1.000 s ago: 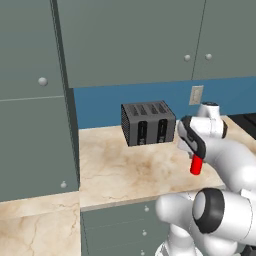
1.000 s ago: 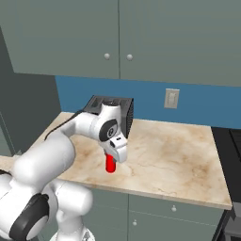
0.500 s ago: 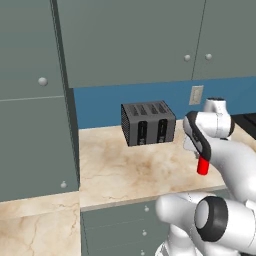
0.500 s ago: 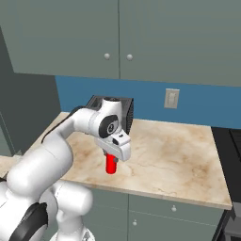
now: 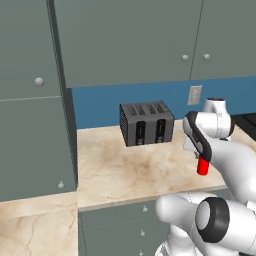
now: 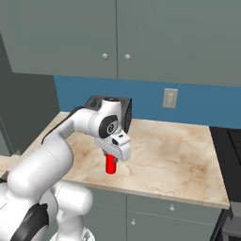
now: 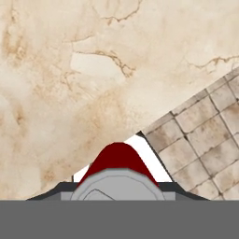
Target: Four empty soda cans are scattered around the kitchen. Gather all the cans and cluster them next to the stove for recycling.
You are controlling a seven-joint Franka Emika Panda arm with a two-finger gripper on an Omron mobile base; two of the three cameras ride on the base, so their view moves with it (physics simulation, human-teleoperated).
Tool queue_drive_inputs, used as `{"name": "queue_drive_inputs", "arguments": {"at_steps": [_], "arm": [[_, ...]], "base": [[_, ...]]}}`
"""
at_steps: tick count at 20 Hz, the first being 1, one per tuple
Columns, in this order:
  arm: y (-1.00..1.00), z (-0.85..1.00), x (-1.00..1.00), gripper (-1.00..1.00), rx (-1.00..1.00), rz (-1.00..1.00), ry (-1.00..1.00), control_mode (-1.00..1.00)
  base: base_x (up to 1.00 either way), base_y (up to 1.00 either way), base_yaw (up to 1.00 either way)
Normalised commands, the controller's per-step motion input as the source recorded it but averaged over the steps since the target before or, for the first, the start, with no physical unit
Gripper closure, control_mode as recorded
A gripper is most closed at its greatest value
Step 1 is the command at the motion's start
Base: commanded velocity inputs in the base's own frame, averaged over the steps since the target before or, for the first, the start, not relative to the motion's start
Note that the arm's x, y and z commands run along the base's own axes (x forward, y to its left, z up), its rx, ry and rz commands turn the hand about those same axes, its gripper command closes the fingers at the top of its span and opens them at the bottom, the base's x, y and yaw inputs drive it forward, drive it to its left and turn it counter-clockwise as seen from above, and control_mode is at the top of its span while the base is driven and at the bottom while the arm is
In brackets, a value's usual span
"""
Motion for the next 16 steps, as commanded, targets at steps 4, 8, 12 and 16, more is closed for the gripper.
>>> {"name": "queue_drive_inputs", "arguments": {"at_steps": [4,8,12,16], "arm": [[0.0,0.0,0.0,1.0,0.0,0.0,0.0,1.0],[0.0,0.0,0.0,1.0,0.0,0.0,0.0,1.0],[0.0,0.0,0.0,1.0,0.0,0.0,0.0,1.0],[0.0,0.0,0.0,1.0,0.0,0.0,0.0,1.0]], "base": [[-0.22,-0.57,0.03],[-0.31,-0.61,0.11],[-0.35,-0.6,0.09],[-0.34,-0.61,0.11]]}}
